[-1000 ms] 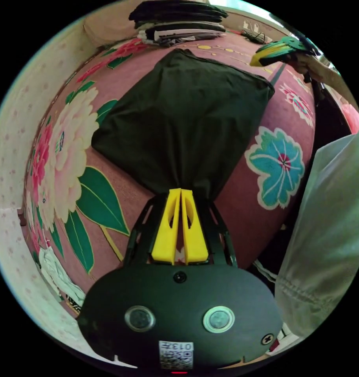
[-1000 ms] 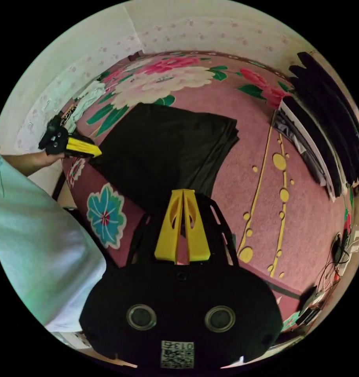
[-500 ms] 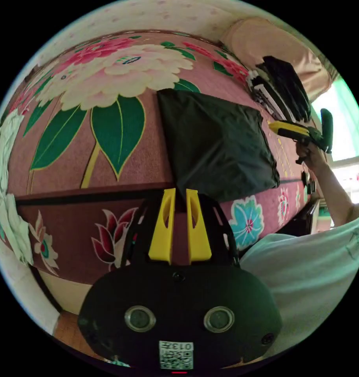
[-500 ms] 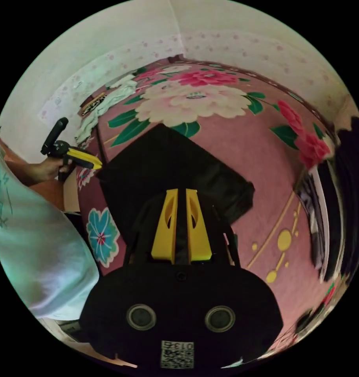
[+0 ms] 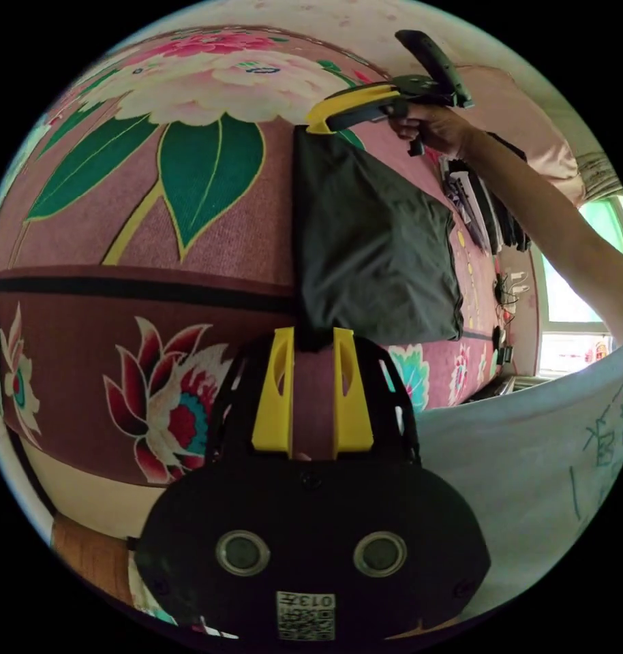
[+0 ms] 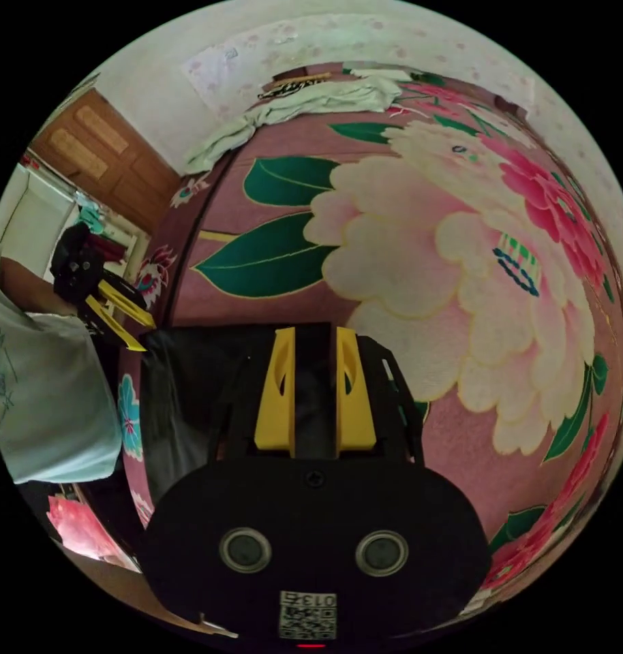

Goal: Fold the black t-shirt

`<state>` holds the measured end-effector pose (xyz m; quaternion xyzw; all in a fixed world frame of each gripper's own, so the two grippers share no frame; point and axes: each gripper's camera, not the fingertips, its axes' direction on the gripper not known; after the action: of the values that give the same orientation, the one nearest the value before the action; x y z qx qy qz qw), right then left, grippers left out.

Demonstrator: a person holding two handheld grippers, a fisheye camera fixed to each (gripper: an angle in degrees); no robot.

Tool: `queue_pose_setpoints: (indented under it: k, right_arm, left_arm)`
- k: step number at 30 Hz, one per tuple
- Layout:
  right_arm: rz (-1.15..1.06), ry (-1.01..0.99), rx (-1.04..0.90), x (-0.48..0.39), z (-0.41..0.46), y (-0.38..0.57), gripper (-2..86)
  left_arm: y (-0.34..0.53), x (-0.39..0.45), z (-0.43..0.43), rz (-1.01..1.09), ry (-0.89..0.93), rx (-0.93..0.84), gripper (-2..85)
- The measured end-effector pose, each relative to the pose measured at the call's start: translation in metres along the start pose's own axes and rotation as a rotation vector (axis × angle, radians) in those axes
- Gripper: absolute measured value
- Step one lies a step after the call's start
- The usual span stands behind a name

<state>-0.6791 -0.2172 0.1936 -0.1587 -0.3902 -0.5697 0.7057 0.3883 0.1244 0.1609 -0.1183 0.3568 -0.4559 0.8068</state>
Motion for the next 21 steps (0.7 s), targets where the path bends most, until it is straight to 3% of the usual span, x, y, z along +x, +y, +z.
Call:
queue_pose_setpoints:
  k: [4, 9, 12, 17, 21]
  right_arm:
    - [-0.066, 0.015, -0.097, 0.001, 0.017, -0.022, 8.2]
    - [-0.116, 0.042, -0.133, -0.015, 0.019, -0.033, 3.5]
    - [-0.192, 0.197, -0.172, -0.040, 0.025, -0.036, 2.0]
    - [-0.128, 0.171, -0.052, -0.040, 0.004, -0.010, 1.2]
    - [-0.120, 0.171, 0.091, -0.049, -0.037, 0.029, 1.1]
  left_arm:
    - [-0.006, -0.013, 0.001, -0.023, 0.049, 0.017, 7.7]
    - [-0.028, -0.007, 0.002, 0.013, -0.064, -0.076, 1.6]
    - [-0.038, 0.003, 0.001, 0.061, -0.111, -0.092, 0.7]
    - [-0.046, 0.005, -0.022, 0.030, 0.200, 0.017, 0.2]
    - [-0.056, 0.037, -0.050, 0.137, 0.253, 0.044, 0.1]
